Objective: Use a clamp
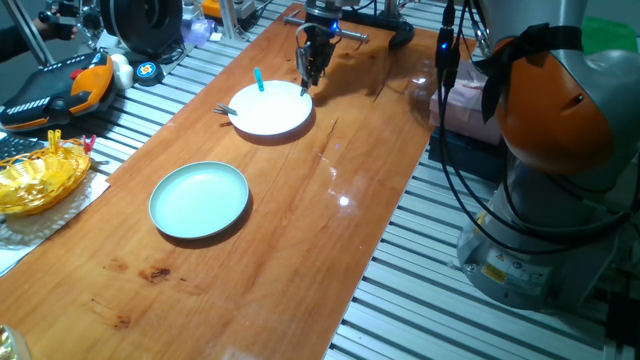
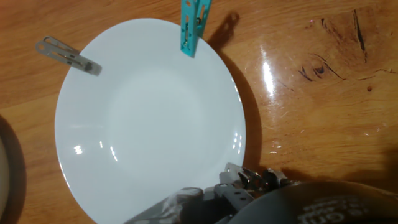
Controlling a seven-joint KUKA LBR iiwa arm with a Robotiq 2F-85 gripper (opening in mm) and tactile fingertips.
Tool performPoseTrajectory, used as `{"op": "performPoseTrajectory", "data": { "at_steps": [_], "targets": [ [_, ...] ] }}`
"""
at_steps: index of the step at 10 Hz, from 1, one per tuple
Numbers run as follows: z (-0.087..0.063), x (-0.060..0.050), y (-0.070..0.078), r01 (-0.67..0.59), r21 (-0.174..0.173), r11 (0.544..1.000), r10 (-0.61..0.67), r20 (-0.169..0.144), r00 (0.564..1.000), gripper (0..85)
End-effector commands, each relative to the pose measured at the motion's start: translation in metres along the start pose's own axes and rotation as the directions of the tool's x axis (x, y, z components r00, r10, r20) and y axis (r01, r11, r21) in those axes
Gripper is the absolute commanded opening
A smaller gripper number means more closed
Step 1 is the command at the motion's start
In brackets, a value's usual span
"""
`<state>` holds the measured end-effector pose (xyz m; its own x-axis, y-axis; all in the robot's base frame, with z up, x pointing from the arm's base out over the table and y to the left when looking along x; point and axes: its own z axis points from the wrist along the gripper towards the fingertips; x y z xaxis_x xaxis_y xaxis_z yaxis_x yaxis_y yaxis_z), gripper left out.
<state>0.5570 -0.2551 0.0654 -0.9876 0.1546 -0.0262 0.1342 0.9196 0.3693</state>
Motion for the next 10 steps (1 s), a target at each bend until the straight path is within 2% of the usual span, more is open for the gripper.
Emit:
{"op": "performPoseTrajectory", "data": {
  "at_steps": [1,3,6,10],
  "targets": [
    [-0.0001,0.0001,-0.0002,0.000,-0.001,1.000,0.000,-0.001,1.000,26.0],
    [-0.0010,-0.0001,0.0004,0.000,0.005,1.000,0.000,-0.005,1.000,26.3],
    [-0.0022,-0.0004,0.0009,0.004,0.004,1.000,-0.004,-0.014,1.000,18.0],
    [-0.0079,-0.0006,0.0038,0.000,-0.008,1.000,0.000,-0.034,0.999,14.3]
  ]
}}
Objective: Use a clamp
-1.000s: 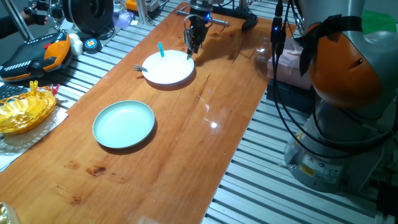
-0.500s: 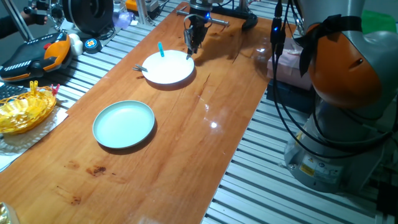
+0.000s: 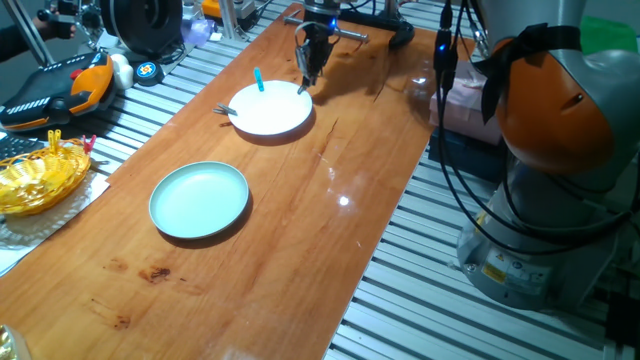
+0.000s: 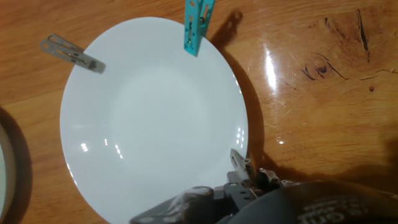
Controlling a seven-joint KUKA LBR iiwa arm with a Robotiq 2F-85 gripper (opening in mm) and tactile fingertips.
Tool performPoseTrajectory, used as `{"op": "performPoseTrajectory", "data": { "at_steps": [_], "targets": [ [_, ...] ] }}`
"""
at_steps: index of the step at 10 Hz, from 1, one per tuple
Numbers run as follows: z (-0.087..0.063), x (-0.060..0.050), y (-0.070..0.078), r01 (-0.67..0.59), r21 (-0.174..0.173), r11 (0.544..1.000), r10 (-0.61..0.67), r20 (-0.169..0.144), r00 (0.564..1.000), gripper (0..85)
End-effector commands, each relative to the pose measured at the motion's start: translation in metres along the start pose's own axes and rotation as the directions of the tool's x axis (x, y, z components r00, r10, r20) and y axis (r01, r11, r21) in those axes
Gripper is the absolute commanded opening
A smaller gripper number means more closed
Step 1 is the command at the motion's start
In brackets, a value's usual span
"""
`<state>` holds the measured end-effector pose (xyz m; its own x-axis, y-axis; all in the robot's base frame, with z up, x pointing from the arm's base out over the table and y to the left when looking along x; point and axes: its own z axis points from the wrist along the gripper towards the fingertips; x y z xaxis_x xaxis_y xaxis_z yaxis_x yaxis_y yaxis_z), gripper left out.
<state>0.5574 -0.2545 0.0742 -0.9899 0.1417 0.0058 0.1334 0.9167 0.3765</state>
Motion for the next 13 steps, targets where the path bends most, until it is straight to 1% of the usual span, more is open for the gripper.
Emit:
{"op": "performPoseTrajectory", "data": {
  "at_steps": [1,2,4,7,9,11,13],
  "targets": [
    [-0.004,0.000,0.002,-0.006,-0.002,1.000,0.006,-0.011,1.000,14.3],
    [-0.010,0.000,0.006,-0.014,-0.005,1.000,0.014,-0.021,1.000,14.0],
    [-0.021,0.002,0.013,-0.014,0.000,1.000,0.014,-0.035,0.999,13.0],
    [-0.035,0.008,0.031,-0.027,0.021,0.999,0.028,-0.044,0.999,9.3],
    [-0.042,0.015,0.057,-0.058,0.053,0.997,0.059,-0.031,0.998,7.0],
    [-0.050,0.021,0.085,-0.104,0.084,0.991,0.107,-0.029,0.994,6.0],
    [-0.053,0.026,0.112,-0.156,0.120,0.980,0.158,-0.008,0.987,5.7]
  ]
}}
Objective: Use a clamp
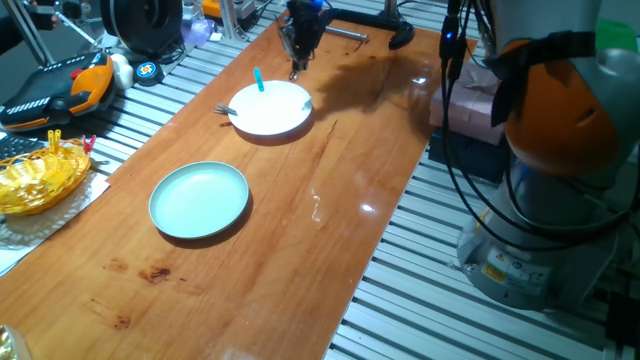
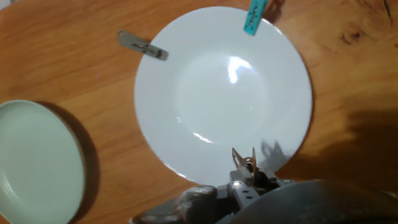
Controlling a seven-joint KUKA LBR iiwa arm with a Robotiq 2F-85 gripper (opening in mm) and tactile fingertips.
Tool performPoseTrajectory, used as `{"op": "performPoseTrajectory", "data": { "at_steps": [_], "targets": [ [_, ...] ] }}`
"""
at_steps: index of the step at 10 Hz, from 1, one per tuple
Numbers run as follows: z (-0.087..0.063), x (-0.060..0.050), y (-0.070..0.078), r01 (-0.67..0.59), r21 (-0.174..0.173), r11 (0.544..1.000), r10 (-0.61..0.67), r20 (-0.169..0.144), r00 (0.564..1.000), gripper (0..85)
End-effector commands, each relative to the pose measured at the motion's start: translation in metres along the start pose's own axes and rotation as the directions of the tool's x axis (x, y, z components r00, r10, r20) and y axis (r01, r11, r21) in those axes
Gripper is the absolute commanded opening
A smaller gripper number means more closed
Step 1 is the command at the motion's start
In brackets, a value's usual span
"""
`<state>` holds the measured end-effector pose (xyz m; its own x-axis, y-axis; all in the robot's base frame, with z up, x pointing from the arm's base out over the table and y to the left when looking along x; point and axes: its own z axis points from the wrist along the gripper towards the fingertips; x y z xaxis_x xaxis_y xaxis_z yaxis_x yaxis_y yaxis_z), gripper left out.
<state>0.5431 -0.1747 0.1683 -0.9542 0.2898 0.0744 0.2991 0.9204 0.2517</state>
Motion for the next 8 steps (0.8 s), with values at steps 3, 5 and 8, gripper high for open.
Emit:
{"op": "performPoseTrajectory", "data": {
  "at_steps": [3,5,8],
  "targets": [
    [-0.001,0.014,0.034,-0.066,0.031,0.997,0.066,0.017,0.998,4.7],
    [-0.004,0.020,0.044,-0.103,0.050,0.993,0.102,0.031,0.994,3.7],
    [-0.004,0.021,0.045,-0.105,0.056,0.993,0.103,0.033,0.994,0.7]
  ]
}}
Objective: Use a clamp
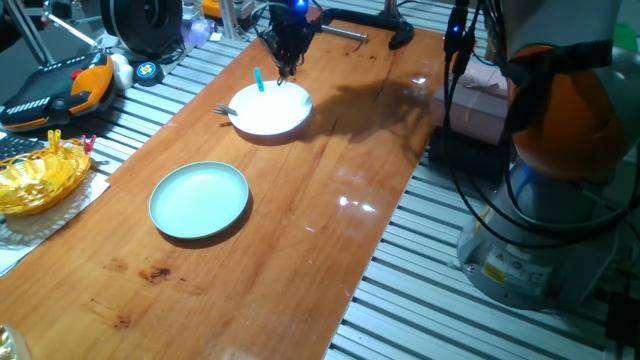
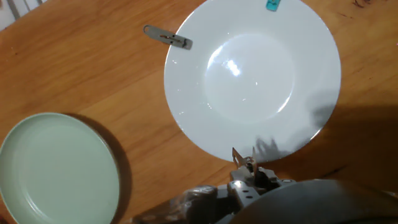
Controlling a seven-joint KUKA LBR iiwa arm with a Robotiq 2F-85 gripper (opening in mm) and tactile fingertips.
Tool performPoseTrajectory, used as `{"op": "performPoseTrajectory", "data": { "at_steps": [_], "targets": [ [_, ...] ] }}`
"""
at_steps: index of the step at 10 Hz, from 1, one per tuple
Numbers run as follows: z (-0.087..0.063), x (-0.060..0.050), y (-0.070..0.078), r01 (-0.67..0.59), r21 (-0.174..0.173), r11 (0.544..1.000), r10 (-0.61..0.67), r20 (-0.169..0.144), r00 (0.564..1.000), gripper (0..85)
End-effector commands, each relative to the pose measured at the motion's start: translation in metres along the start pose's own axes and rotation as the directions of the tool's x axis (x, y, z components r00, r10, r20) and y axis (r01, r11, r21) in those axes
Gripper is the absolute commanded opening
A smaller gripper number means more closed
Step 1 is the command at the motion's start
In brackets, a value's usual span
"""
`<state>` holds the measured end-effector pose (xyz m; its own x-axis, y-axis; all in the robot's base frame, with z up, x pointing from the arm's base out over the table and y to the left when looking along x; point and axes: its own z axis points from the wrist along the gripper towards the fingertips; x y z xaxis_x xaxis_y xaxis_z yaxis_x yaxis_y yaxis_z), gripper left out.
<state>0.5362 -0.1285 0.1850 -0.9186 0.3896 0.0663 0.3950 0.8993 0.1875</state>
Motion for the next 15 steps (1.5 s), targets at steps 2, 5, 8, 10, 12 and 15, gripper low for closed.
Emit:
{"op": "performPoseTrajectory", "data": {
  "at_steps": [2,5,8,10,12,15],
  "targets": [
    [0.000,0.000,0.000,0.042,0.033,0.999,-0.043,0.014,0.999,0.7],
    [0.000,0.000,0.000,0.170,0.041,0.985,-0.169,-0.044,0.985,0.7],
    [0.000,0.000,0.000,0.255,0.073,0.964,-0.251,-0.063,0.966,0.7],
    [0.000,0.000,0.000,0.312,0.088,0.946,-0.308,-0.056,0.950,0.7],
    [0.000,0.000,0.000,0.340,0.079,0.937,-0.332,-0.101,0.938,0.7],
    [0.004,0.001,0.013,0.307,0.060,0.950,-0.300,-0.109,0.948,0.7]
  ]
}}
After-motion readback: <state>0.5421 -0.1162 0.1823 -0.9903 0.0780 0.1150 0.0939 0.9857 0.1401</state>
